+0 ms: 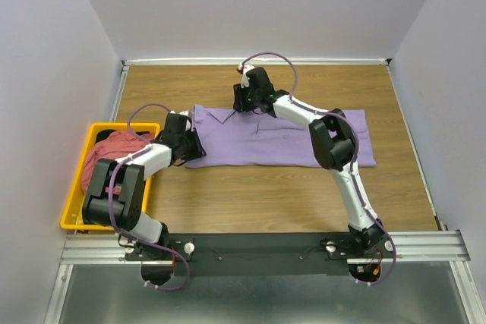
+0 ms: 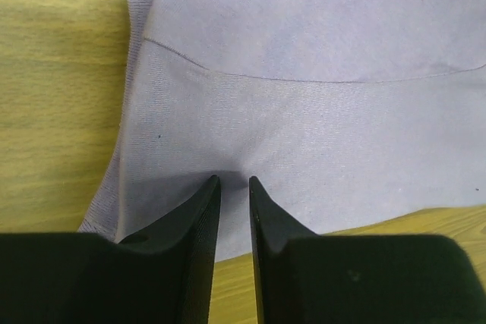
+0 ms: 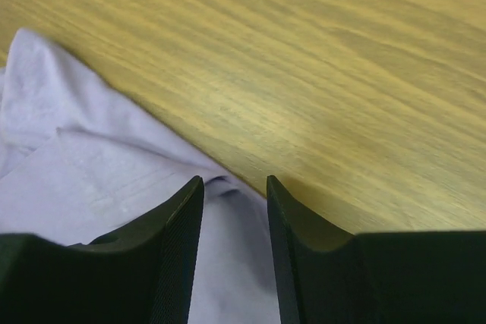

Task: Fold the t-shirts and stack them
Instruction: Fold the tshirt

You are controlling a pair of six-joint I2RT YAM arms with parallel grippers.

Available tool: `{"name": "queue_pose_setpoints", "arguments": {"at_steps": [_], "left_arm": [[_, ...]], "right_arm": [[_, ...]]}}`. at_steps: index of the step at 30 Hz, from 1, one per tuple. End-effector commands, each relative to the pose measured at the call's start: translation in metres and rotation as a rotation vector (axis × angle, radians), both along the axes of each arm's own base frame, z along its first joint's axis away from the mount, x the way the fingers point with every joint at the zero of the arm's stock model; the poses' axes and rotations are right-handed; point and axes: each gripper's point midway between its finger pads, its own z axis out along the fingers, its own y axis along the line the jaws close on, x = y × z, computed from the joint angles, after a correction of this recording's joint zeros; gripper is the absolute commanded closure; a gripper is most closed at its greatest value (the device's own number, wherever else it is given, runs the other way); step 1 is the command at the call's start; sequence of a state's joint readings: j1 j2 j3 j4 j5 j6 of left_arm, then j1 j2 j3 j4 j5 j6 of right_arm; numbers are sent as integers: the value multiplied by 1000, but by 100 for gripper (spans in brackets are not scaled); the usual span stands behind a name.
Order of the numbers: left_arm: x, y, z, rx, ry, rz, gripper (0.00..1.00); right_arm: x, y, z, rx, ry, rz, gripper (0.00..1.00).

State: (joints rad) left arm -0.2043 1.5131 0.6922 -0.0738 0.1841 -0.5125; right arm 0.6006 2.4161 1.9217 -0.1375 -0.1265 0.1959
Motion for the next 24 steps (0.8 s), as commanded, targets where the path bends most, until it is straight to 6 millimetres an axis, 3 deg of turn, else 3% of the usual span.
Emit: {"name": "queue_pose_setpoints", "arguments": {"at_steps": [1,2,3,6,7,9,11,12,13,15,16,19,24], "left_arm": [[-27,6,-11,28,90,-15,68],[-26,6,-6,24,79,-15,67],[-23,5,-1,22,64,-14,66],[-15,6,20,21,13,2,63],[-12,7,25,23,-2,6,62],[-5,8,41,21,-46,19,62],[-1,8,54,13,-79,32,61],[2,8,58,9,-92,35,61],[4,7,63,2,-109,37,60],[8,6,67,-8,-122,44,58],[11,4,68,-18,-129,41,55],[24,-3,72,-52,-146,42,50],[60,-17,79,-117,-170,58,49]], "right_arm": [[1,-3,42,2,-75,-22,53],[-1,-10,38,-17,-71,-47,53],[-3,-15,52,-12,-87,-59,53],[-10,-36,50,-18,-54,-99,53],[-11,-42,64,0,-64,-109,53],[-18,-62,53,3,-11,-140,53],[-21,-82,66,19,-10,-178,53],[-32,-93,54,-2,22,-187,53],[-35,-104,65,8,11,-202,53],[-52,-122,50,-18,52,-216,53],[-53,-133,62,-5,41,-237,53],[-73,-157,45,-11,101,-271,53],[-94,-168,44,3,129,-280,53]]}}
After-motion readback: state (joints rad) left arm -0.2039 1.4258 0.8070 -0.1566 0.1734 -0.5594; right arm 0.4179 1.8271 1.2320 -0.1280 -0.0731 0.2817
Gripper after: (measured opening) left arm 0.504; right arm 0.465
